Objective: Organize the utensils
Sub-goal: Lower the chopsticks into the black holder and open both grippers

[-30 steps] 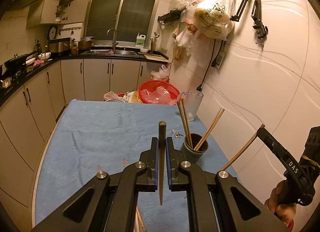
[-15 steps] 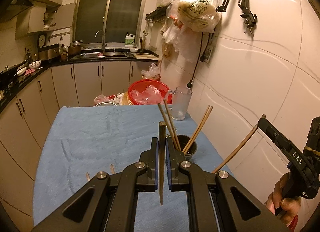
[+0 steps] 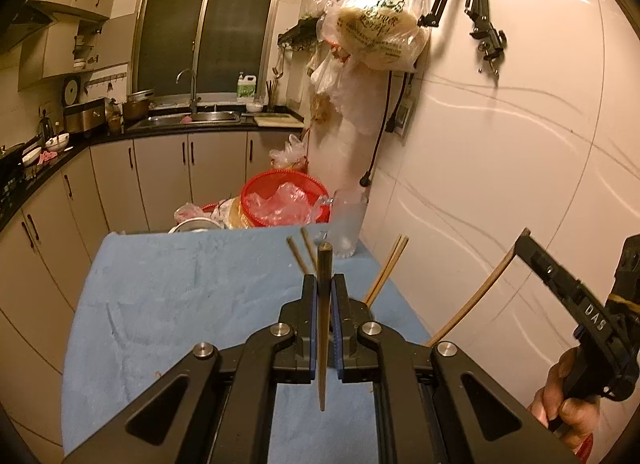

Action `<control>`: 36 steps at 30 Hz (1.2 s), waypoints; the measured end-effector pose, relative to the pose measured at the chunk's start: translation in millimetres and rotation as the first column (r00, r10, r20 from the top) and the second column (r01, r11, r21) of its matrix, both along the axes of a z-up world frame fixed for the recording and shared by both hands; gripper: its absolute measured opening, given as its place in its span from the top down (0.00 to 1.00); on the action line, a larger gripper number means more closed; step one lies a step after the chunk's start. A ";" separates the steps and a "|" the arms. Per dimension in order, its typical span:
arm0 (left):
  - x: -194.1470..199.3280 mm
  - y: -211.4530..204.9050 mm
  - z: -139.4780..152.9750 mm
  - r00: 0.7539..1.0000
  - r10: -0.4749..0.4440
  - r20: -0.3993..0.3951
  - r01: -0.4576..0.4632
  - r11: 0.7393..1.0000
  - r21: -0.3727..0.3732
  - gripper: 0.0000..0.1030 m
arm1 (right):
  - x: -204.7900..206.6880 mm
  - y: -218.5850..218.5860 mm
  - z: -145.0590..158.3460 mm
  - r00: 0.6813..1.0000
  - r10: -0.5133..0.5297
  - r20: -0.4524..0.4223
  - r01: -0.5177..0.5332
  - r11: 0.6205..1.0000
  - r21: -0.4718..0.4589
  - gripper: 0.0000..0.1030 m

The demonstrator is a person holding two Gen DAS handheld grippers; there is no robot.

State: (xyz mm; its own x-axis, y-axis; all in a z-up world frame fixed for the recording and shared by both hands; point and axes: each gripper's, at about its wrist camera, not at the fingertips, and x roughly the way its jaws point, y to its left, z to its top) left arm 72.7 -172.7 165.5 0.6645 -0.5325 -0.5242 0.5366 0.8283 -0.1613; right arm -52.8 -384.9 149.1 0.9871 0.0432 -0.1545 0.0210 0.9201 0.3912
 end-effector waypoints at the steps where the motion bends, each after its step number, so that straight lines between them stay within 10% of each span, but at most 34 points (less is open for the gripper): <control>1: 2.2 -1.7 3.1 1.000 -0.002 0.002 0.002 1.000 -0.007 0.93 | 2.0 -1.9 1.9 1.000 -0.004 0.003 0.004 1.000 0.000 0.92; 14: 38.9 -31.3 31.6 0.999 -0.005 0.040 0.008 0.997 -0.082 0.93 | 33.8 -21.7 35.0 0.997 -0.057 0.050 0.059 0.998 -0.025 0.92; 36: 89.8 -54.8 -36.8 0.999 0.020 -0.048 -0.023 0.997 -0.080 0.93 | 106.9 -38.5 -19.0 0.993 -0.088 -0.075 0.088 0.996 -0.011 0.92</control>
State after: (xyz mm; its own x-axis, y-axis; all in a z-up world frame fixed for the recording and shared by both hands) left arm 162.5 -227.5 128.7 0.6519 -0.5601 -0.5112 0.5090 0.8229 -0.2525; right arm 54.1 -423.4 130.0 0.9724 -0.0447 -0.2289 0.1312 0.9163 0.3783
